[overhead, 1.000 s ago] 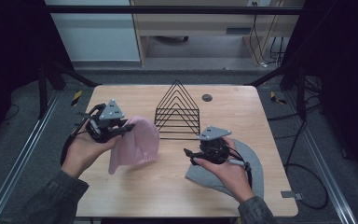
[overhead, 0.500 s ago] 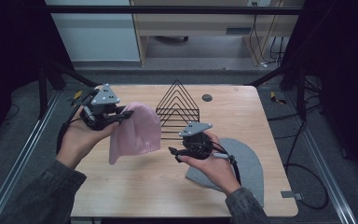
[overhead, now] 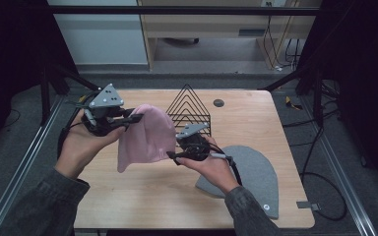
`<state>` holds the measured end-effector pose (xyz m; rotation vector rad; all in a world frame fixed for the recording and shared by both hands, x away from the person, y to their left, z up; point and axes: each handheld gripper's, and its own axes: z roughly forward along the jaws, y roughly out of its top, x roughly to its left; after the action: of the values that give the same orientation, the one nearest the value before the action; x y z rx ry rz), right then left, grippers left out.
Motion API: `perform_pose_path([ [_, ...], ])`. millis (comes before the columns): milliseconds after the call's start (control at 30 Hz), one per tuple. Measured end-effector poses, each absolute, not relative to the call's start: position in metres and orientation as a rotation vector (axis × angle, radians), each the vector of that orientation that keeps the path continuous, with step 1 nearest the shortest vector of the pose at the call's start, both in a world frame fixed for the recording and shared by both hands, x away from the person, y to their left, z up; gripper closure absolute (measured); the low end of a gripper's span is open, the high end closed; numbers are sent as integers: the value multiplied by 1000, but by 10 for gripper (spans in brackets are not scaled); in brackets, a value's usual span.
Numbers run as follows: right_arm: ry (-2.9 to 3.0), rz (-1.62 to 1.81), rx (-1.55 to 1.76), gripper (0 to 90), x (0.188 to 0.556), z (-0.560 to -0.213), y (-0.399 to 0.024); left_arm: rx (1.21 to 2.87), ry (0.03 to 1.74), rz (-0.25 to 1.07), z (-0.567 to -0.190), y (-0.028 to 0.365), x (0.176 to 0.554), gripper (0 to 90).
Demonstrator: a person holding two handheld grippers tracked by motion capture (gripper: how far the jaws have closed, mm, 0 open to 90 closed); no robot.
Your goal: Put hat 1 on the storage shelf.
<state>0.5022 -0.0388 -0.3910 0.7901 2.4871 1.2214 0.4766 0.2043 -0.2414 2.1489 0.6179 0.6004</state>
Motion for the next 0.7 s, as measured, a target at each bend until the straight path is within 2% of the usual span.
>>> perform_pose_path([
  [33,2508,1260,770,592,504,-390,-36,2135,621,592,-242,204,477,781],
  [67,2510,1263,755,641,504,-389,-35,2137,620,589,-242,204,478,781],
  [100,2510,1263,755,641,504,-389,-35,2137,620,589,-242,204,478,781],
  [133,2521,1249,723,746,502,-387,-35,2135,632,581,-243,206,481,780],
  [167,2521,1249,723,746,502,-387,-35,2135,632,581,-243,206,481,780],
  [200,2529,1257,708,783,500,-384,-37,2130,634,579,-243,207,482,780],
  [700,2498,1254,638,822,502,-343,-71,2047,626,537,-225,196,522,773],
])
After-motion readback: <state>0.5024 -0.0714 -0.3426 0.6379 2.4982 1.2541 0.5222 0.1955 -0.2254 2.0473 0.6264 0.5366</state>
